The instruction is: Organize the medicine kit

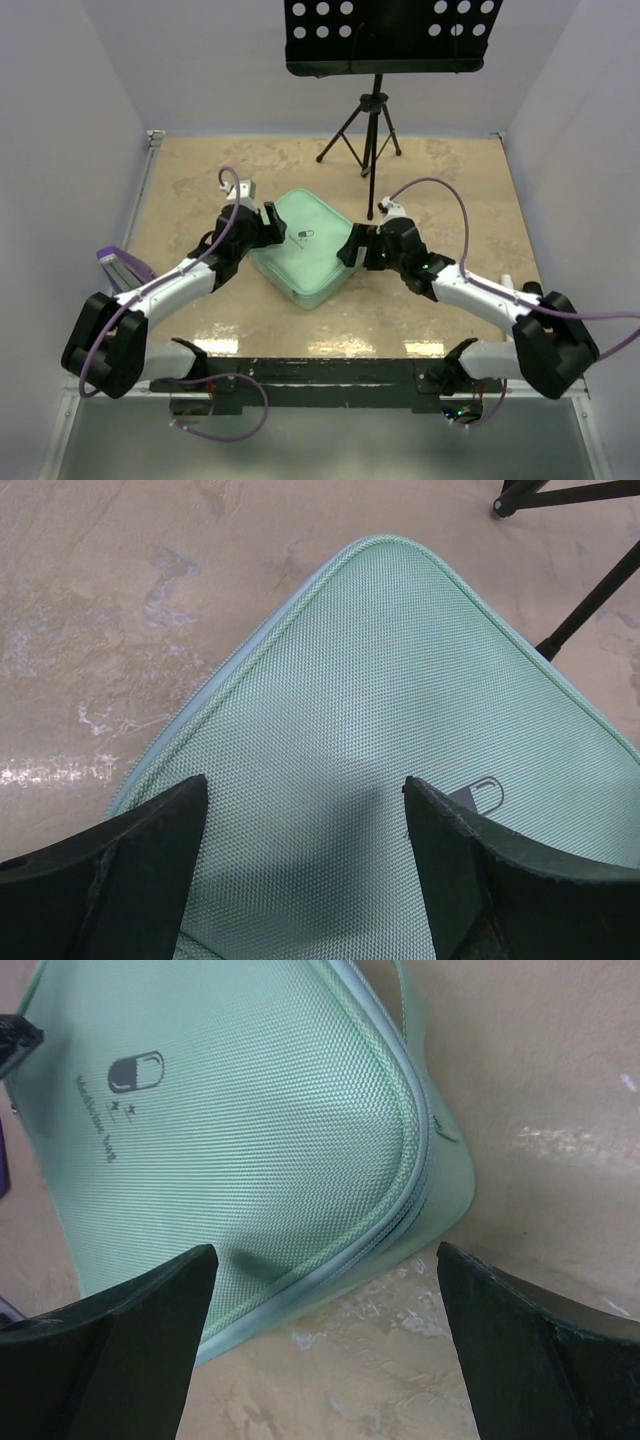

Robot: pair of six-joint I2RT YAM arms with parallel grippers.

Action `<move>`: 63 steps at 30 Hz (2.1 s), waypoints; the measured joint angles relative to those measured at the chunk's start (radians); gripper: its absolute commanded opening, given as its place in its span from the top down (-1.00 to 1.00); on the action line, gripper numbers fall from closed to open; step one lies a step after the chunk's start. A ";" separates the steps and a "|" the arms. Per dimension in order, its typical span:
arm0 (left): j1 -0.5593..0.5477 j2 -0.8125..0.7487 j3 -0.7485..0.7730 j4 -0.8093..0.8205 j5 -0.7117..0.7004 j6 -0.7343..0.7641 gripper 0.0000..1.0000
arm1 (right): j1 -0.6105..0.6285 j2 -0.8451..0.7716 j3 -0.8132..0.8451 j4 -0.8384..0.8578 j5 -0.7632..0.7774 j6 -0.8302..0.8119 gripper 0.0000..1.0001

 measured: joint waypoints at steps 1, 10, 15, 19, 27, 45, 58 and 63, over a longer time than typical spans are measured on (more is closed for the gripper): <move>0.002 -0.002 -0.008 0.012 0.006 -0.008 -0.58 | 0.000 0.027 -0.001 0.013 -0.011 0.003 -0.92; 0.005 -0.154 -0.195 0.121 0.034 -0.117 -0.29 | -0.028 0.253 0.072 0.130 -0.105 0.006 -0.89; 0.008 -0.230 -0.288 0.178 0.052 -0.171 -0.21 | -0.047 0.333 0.155 0.139 -0.107 -0.019 -0.88; 0.007 -0.319 -0.343 0.167 0.062 -0.213 -0.19 | -0.049 0.382 0.232 0.131 -0.077 -0.048 -0.87; -0.005 -0.451 -0.307 -0.036 0.032 -0.239 -0.57 | 0.017 0.247 0.295 0.025 0.171 -0.089 -0.87; -0.005 -0.359 -0.266 -0.005 0.167 -0.268 -0.52 | 0.547 0.131 0.214 -0.222 0.407 0.081 -0.54; -0.006 -0.370 -0.289 0.034 0.150 -0.275 -0.52 | 0.608 0.247 0.206 -0.220 0.508 0.246 -0.17; -0.006 -0.391 -0.296 0.020 0.139 -0.276 -0.52 | 0.609 0.287 0.206 -0.219 0.535 0.286 -0.10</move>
